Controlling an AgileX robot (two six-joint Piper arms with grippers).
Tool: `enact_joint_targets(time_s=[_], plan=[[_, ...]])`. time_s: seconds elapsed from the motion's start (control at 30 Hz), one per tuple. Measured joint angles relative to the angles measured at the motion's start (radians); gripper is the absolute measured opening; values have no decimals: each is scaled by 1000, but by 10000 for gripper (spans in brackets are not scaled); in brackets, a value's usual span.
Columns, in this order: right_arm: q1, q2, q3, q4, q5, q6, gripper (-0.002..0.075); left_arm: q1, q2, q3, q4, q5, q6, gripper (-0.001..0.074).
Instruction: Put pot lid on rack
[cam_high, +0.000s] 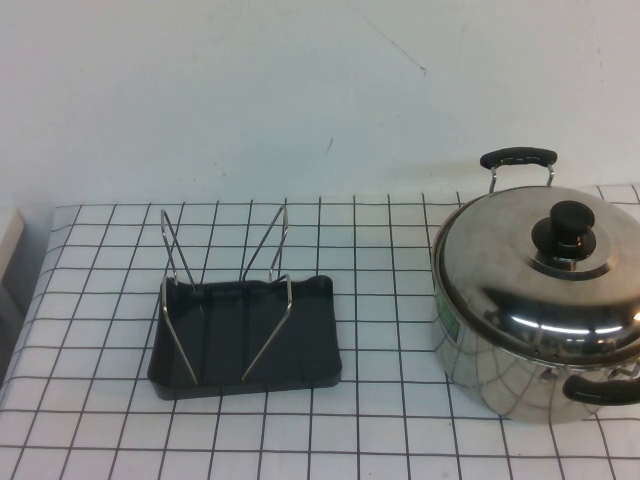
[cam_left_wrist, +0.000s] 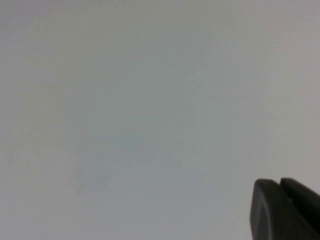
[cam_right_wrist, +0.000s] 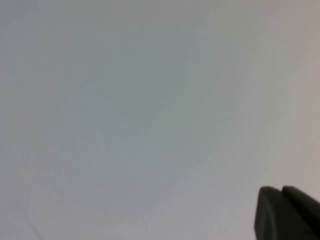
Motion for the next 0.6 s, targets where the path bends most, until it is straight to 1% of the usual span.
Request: enact_joint_targets(time_s=[0.07,0.17,0.23,0.33,0.4,0.47,0.53,0.6], plan=[[0,0,-84,0,225,-3,-3,0,0,-32,14,128,-31,-3],[0,6,-228,-7,591,-6,-3,0,0,-150,37,448,-64,-3],[0,50,-324,-15,775,-15,-3,0,7,-244,42,645,-69,-3],[0,150,-422,-7,932,-25,-3,0,53,-349,46,837,-69,-3],[0,234,-462,38,998,-58,-3,0,92,-384,46,920,-69,-3],[0,303,-491,127,1036,-135,-3,0,125,-398,46,968,-69,-3],[0,401,-508,267,1029,-271,-3,0,158,-400,47,988,-69,-3],[0,483,-510,421,991,-459,-3,0,184,-400,47,995,-69,-3]])
